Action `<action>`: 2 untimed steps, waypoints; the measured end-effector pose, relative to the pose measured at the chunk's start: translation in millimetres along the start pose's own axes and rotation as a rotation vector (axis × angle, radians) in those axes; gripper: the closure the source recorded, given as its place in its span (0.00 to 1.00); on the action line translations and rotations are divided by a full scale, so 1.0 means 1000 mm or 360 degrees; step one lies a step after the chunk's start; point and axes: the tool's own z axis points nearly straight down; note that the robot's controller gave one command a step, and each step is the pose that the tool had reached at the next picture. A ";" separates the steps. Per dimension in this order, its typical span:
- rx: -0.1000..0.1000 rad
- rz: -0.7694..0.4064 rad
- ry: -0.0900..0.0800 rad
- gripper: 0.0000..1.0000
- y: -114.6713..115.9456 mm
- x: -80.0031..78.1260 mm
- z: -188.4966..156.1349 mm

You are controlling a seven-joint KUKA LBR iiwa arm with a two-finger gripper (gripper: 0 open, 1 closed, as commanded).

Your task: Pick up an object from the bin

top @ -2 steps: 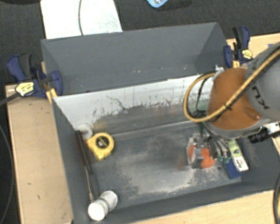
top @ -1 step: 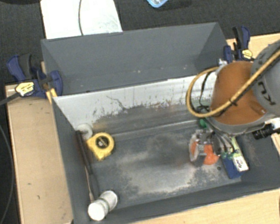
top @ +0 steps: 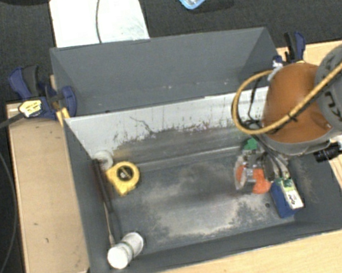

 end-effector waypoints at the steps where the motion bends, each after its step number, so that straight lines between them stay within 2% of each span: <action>1: 0.0000 -0.0003 0.0000 1.00 0.000 -0.001 -0.024; 2: -0.0001 -0.0007 -0.0010 1.00 0.000 -0.002 -0.033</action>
Offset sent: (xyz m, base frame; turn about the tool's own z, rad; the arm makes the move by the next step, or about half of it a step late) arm 0.0001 0.0001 0.0306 -0.0008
